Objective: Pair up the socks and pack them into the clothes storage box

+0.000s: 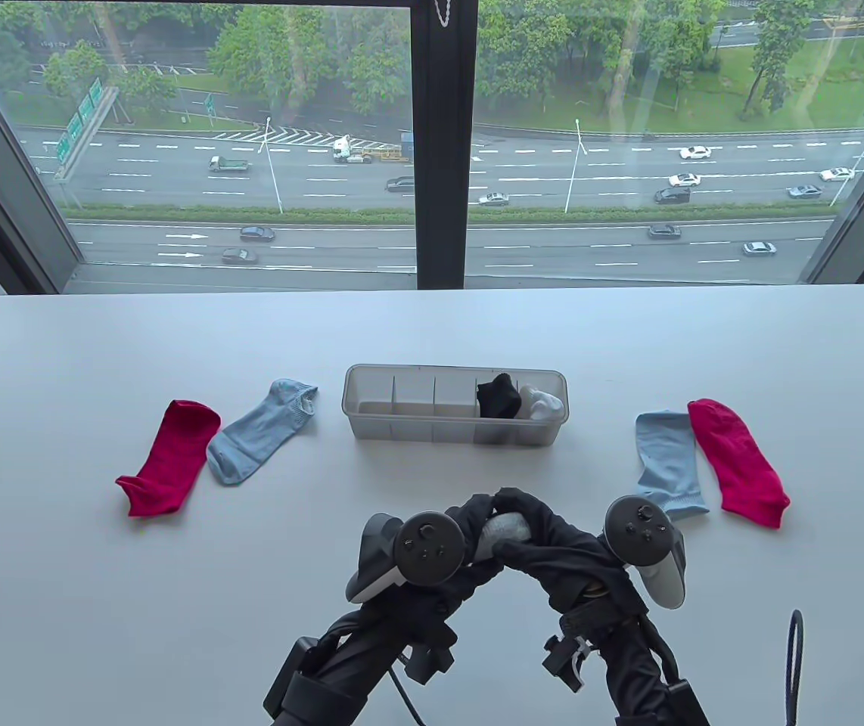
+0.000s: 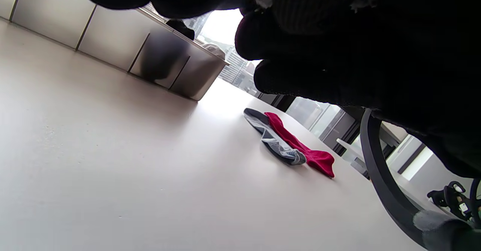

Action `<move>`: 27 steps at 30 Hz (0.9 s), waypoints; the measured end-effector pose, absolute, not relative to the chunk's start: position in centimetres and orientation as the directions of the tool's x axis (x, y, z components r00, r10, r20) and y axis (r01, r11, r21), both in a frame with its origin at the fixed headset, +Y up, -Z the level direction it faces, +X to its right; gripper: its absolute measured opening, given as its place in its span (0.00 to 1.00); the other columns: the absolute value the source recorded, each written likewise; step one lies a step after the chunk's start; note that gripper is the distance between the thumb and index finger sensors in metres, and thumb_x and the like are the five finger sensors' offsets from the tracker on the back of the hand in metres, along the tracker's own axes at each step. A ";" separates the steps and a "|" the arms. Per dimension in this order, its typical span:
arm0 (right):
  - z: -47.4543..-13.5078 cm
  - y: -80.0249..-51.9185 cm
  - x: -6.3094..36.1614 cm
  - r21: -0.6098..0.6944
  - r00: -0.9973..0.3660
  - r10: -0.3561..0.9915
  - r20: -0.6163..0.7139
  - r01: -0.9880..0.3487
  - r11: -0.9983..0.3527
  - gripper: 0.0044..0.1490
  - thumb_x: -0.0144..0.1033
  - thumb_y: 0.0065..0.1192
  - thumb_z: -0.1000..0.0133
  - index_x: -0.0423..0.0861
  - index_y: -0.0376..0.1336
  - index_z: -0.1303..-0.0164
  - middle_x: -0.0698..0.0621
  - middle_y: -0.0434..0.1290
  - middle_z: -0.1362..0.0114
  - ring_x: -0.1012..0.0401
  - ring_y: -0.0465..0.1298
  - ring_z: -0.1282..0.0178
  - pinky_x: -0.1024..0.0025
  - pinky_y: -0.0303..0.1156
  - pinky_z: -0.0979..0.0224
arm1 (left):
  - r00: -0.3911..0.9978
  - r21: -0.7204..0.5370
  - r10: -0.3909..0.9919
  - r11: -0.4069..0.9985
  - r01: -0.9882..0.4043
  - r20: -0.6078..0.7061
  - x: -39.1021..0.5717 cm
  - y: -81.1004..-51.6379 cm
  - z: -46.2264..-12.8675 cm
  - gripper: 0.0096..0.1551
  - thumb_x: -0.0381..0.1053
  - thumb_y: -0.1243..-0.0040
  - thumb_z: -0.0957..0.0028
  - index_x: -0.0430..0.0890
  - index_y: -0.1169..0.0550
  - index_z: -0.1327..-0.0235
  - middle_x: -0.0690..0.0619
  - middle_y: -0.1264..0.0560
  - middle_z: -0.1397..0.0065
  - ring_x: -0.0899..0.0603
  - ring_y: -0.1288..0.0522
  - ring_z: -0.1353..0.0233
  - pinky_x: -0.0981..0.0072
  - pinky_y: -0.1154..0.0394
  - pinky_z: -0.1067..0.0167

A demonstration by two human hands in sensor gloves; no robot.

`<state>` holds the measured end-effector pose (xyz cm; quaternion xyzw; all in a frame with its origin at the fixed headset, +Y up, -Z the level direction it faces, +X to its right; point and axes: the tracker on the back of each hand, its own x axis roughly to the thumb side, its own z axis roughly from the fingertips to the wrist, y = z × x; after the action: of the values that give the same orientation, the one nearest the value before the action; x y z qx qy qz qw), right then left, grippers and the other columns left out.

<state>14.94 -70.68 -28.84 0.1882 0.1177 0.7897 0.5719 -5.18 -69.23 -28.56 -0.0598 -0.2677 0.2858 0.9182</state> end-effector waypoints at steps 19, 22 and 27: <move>-28.8 -70.2 14.0 0.254 -0.397 0.903 0.165 -0.867 -0.428 0.40 0.48 0.64 0.41 0.51 0.53 0.20 0.41 0.72 0.28 0.60 0.80 0.38 0.57 0.71 0.21 | 0.720 -0.085 0.589 0.792 -0.605 0.367 -7.7 -66.6 -27.8 0.23 0.50 0.40 0.46 0.42 0.22 0.41 0.38 0.24 0.36 0.32 0.21 0.41 0.34 0.28 0.38; -28.9 -70.3 13.8 0.292 -0.374 0.908 0.187 -0.862 -0.415 0.42 0.44 0.66 0.42 0.52 0.51 0.19 0.43 0.71 0.26 0.60 0.80 0.36 0.58 0.71 0.20 | 0.649 -0.094 0.690 0.705 -0.703 0.321 -9.1 -67.1 -28.1 0.22 0.50 0.44 0.45 0.42 0.21 0.43 0.39 0.22 0.38 0.34 0.19 0.43 0.35 0.27 0.40; -29.3 -71.0 13.9 0.311 -0.368 0.917 0.154 -0.863 -0.399 0.41 0.40 0.66 0.39 0.56 0.48 0.19 0.47 0.67 0.21 0.57 0.77 0.32 0.54 0.67 0.18 | 0.612 -0.135 0.720 0.676 -0.724 0.328 -9.6 -67.6 -27.8 0.24 0.52 0.46 0.44 0.43 0.22 0.41 0.38 0.23 0.35 0.31 0.21 0.38 0.33 0.29 0.37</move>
<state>13.88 -70.99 -29.27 0.1520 0.0888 0.8224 0.5410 -9.62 -67.57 -27.80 0.0054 -0.1801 0.4022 0.8976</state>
